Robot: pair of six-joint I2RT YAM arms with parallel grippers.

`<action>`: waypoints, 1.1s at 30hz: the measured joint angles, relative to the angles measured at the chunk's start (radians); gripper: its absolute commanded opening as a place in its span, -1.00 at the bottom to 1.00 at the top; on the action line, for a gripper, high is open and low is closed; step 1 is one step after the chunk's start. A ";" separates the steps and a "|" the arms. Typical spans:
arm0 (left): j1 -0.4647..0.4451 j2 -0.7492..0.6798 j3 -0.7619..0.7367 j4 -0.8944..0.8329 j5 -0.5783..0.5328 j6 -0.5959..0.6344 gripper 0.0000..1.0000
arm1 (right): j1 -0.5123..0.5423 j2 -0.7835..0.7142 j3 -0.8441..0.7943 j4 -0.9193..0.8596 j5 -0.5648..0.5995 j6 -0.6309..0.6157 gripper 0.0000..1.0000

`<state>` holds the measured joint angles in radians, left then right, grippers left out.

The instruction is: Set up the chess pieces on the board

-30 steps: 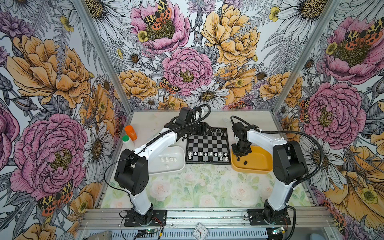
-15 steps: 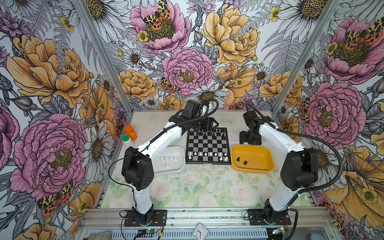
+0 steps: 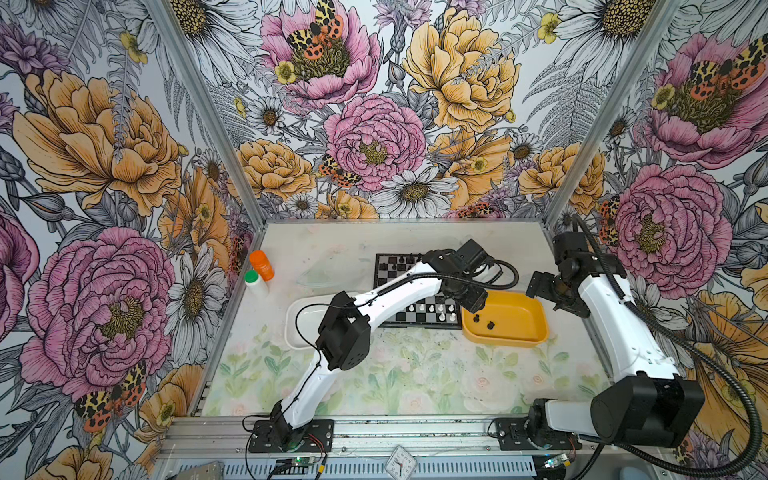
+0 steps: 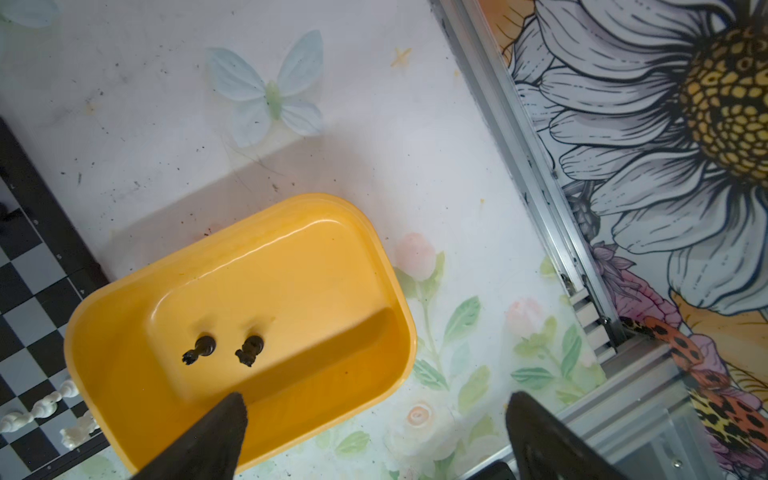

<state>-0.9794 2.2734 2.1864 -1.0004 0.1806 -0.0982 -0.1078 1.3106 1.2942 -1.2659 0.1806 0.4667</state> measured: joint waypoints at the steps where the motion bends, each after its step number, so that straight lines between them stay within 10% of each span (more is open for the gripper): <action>1: -0.013 0.014 0.006 -0.018 -0.009 0.002 0.15 | -0.005 -0.013 -0.006 -0.004 -0.006 -0.001 0.99; 33: -0.037 0.266 0.261 -0.096 -0.092 0.005 -0.22 | -0.085 -0.130 -0.063 -0.036 -0.069 -0.019 0.99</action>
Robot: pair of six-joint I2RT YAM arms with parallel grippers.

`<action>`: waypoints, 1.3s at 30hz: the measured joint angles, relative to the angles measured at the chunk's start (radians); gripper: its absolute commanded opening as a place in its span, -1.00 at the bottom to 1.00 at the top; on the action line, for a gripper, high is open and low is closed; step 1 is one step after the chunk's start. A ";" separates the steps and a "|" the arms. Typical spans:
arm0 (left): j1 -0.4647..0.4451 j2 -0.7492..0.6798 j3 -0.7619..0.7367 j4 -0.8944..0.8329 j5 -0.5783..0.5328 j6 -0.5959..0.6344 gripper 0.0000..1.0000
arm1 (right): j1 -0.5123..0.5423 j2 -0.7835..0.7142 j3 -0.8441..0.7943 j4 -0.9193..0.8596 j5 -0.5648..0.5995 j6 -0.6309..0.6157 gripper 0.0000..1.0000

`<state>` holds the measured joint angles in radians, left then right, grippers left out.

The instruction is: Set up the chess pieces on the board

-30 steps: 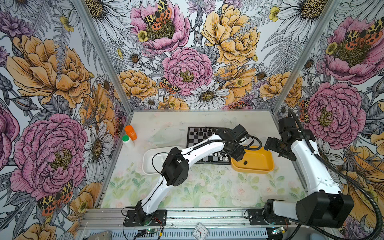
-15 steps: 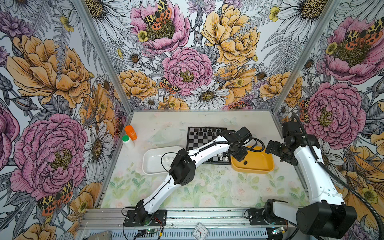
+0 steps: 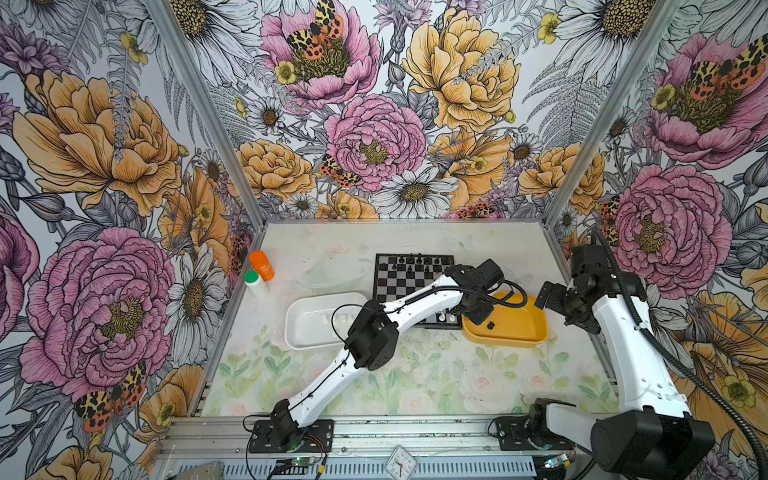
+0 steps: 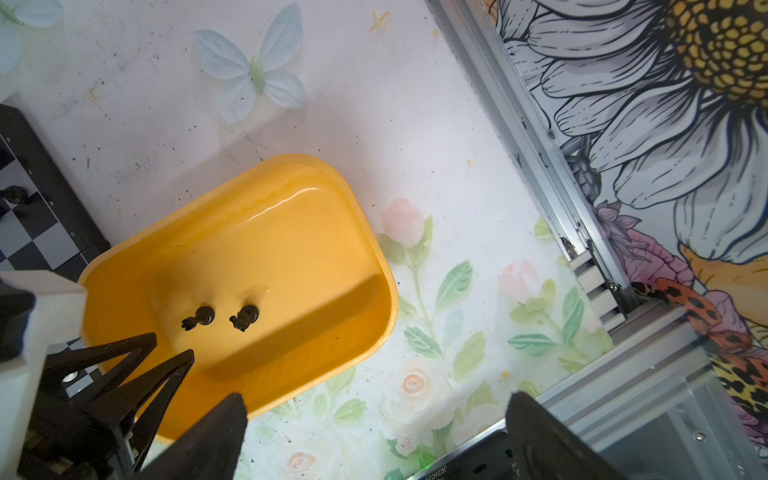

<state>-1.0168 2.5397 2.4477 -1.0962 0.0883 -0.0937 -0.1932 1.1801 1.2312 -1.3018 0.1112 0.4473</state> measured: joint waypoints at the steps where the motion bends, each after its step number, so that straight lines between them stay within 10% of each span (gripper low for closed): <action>1: 0.000 0.003 0.006 0.000 -0.001 0.000 -0.24 | -0.002 -0.002 0.000 0.000 0.000 -0.001 0.99; 39: 0.001 0.060 0.055 0.003 -0.023 -0.001 -0.35 | -0.011 -0.035 0.000 -0.019 0.000 -0.022 0.99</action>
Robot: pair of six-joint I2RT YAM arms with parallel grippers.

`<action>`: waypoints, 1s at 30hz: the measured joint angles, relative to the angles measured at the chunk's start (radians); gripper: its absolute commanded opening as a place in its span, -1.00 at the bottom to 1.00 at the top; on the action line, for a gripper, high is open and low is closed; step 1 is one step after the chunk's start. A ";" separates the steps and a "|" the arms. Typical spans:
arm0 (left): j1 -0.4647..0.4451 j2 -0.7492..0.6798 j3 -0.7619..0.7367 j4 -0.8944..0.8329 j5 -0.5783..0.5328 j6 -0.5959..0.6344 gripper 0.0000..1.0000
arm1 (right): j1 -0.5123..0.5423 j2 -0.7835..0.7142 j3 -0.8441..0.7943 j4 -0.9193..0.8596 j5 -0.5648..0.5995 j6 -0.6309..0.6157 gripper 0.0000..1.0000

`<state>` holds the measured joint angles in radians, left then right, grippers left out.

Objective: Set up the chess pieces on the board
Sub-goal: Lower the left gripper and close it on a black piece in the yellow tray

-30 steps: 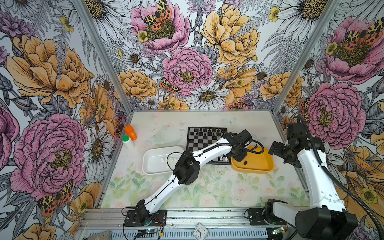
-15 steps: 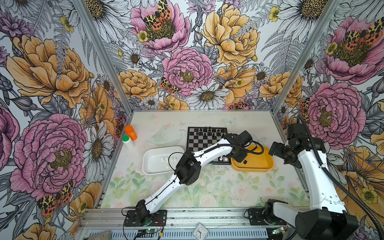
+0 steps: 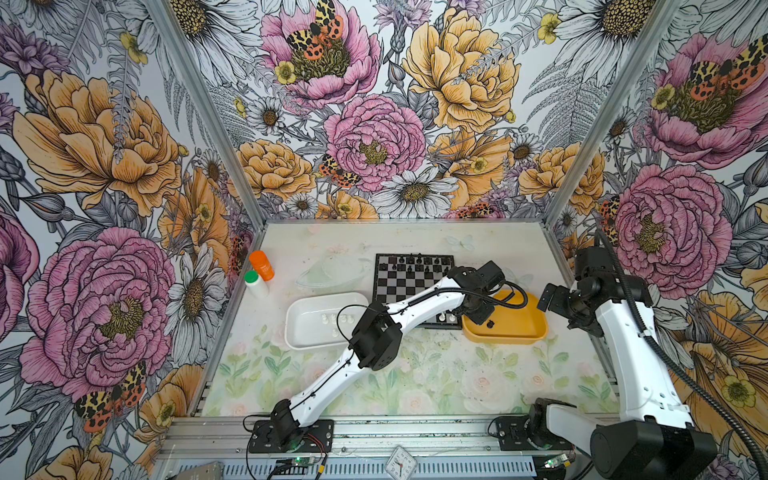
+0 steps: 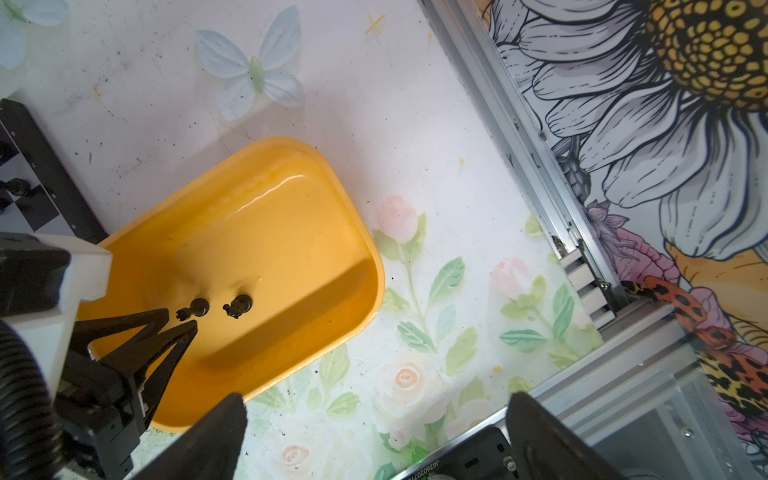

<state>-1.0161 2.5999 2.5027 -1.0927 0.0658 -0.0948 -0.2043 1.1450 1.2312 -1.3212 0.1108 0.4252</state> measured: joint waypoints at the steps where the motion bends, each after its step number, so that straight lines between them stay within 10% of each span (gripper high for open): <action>1: 0.000 0.002 0.003 0.000 0.000 0.000 -0.36 | 0.000 -0.003 0.000 0.000 0.000 0.000 0.99; 30: 0.000 0.010 0.009 0.002 0.000 -0.002 -0.43 | 0.000 -0.023 0.000 -0.006 -0.003 0.000 0.99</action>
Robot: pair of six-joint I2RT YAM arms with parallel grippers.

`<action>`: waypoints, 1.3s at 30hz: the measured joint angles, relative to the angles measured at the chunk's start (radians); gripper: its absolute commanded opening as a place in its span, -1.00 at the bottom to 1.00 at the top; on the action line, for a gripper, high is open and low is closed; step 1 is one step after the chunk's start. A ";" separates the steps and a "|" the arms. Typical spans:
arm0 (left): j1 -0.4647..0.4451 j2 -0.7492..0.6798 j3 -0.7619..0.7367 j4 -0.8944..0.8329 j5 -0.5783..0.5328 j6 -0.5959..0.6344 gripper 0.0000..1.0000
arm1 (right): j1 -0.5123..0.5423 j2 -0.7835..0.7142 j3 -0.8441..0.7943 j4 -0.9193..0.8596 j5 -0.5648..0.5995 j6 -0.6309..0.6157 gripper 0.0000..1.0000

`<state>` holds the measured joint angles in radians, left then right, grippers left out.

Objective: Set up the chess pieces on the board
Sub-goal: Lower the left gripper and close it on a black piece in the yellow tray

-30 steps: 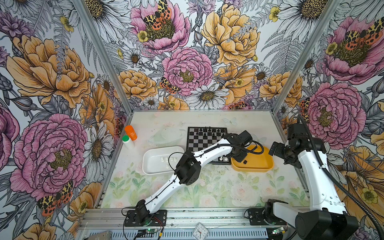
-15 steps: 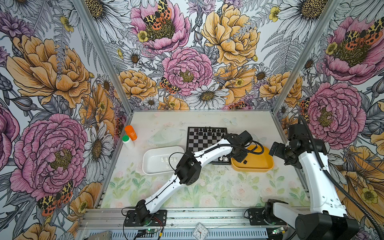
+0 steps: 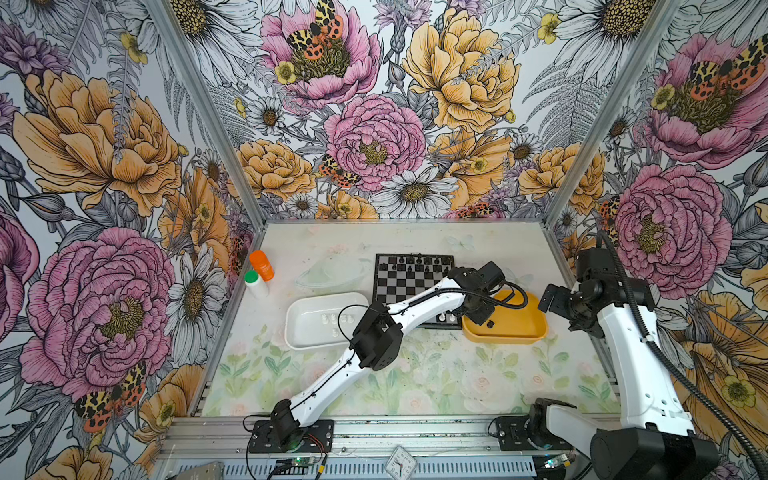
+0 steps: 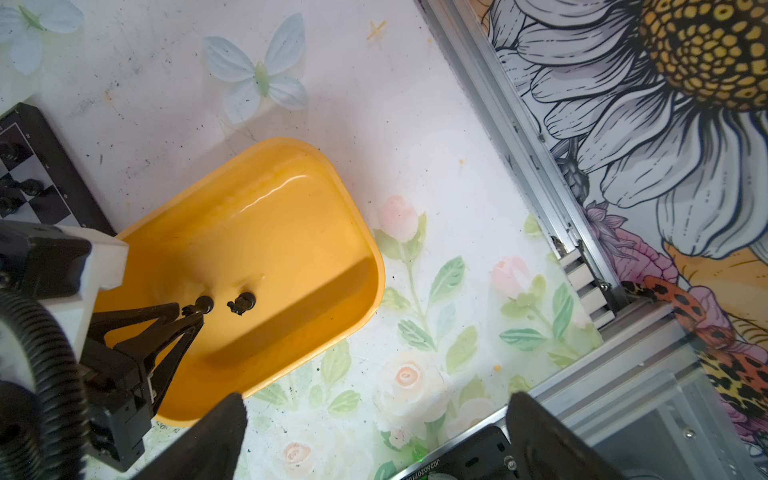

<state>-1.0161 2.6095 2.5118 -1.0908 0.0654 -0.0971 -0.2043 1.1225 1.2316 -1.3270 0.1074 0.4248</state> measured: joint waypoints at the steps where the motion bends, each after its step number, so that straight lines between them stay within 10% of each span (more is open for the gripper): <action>1: 0.000 0.000 0.000 0.000 0.000 0.000 -0.42 | 0.000 -0.001 0.000 0.000 0.000 0.000 0.99; 39: -0.010 0.000 -0.019 0.015 -0.055 0.027 -0.52 | 0.000 -0.036 0.000 0.000 -0.008 -0.007 0.99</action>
<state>-1.0256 2.6095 2.4924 -1.0760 0.0105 -0.0704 -0.2043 1.0863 1.2312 -1.3270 0.0994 0.4175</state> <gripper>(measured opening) 0.254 0.996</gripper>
